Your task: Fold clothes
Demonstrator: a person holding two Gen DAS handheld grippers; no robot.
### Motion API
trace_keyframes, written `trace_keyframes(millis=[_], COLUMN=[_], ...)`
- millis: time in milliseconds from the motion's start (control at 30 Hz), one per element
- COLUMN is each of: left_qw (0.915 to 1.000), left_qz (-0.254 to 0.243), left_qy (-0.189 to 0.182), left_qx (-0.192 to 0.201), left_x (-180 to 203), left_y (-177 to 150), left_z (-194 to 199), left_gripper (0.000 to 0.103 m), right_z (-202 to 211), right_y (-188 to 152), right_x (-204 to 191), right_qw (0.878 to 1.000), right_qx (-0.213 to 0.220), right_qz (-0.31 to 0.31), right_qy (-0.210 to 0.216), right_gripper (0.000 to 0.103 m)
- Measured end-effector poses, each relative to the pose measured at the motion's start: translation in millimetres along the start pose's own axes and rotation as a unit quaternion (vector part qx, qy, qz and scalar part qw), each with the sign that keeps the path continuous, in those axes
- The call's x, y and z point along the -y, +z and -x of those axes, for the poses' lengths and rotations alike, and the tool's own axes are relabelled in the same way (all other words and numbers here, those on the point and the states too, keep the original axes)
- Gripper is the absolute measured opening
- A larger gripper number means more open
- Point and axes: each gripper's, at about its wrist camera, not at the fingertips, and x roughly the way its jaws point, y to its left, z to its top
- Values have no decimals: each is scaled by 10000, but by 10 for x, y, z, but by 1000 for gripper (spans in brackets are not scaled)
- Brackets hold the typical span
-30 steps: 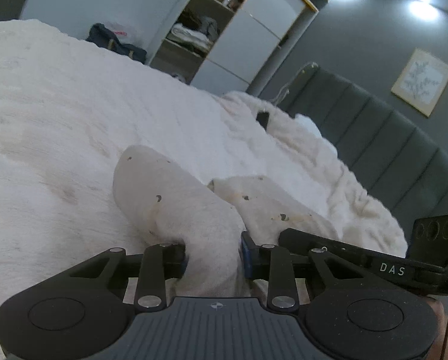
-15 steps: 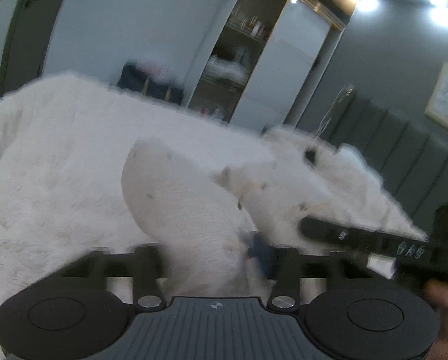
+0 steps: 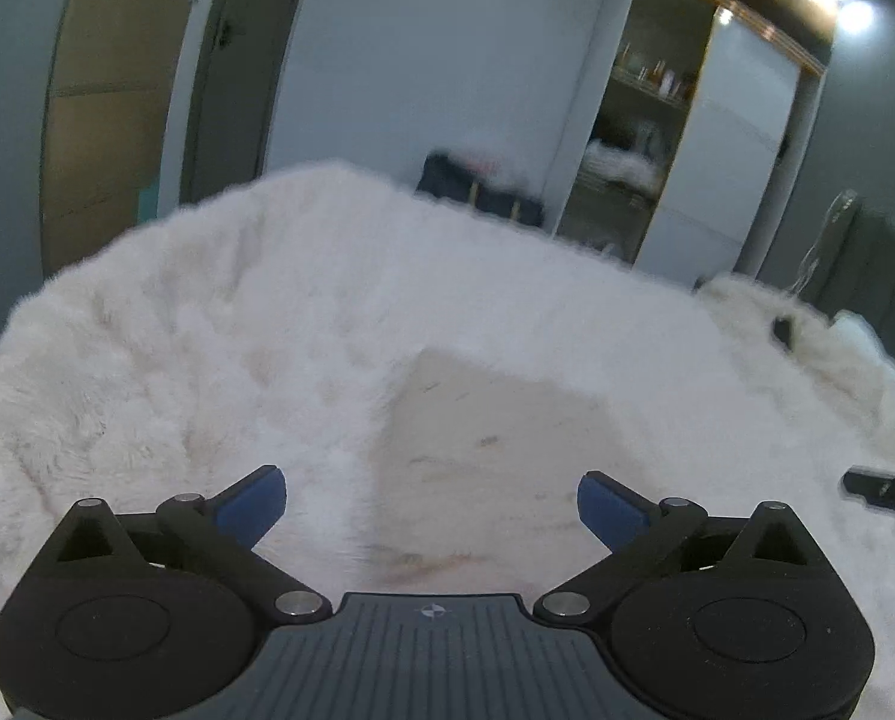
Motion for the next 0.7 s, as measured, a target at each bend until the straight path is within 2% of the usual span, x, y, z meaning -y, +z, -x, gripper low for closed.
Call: trace_keyframes(millis=[67,200,267,333,433,467,500,600,700], left_qw=[10000,9939,9904,9893,9867,9857,9847,9829,9802], left_qz=[14,-393,-571,-779,-1126,-1143,-1131,-1119,-1167], left_qy=[93,911,1104,1047,798,753,730,920,1263], left_qx=[-21,-485,-601,-653,-857,-987,-1106,-1136,-984], left_x=[189,654,788,948,1106,1154,1192,1264,1310], left_y=[-62,-262,-327,-389,-487,-531,-585,-720,-818], left_z=[247,676,842,1069,1324,1392,1442,1516,1549], left_gripper=[103,103,103,103,103,103,103,103,103], right_z=[426,932,1122,1354,1555,1573,1608,1639,1691], right_y=[-106,-222,-284,-367,-478,-502,-543,-625,-721], right_x=[-160,-483,-581,-728,-904,-950,-996,-1055,-1085], right_qw=[9995,9991,9991,9983,9952,9946,9938,9933,9936], right_qx=[89,-67,-158,-257,-285,-310,-402,-674,-622], right_qz=[284,414,394,521,865,895,927,890,854], right_qy=[42,-103,-50,-4,-358,-434,-469,-303,-400], right_gripper=[103,103,103,103,103,101,94,91,95])
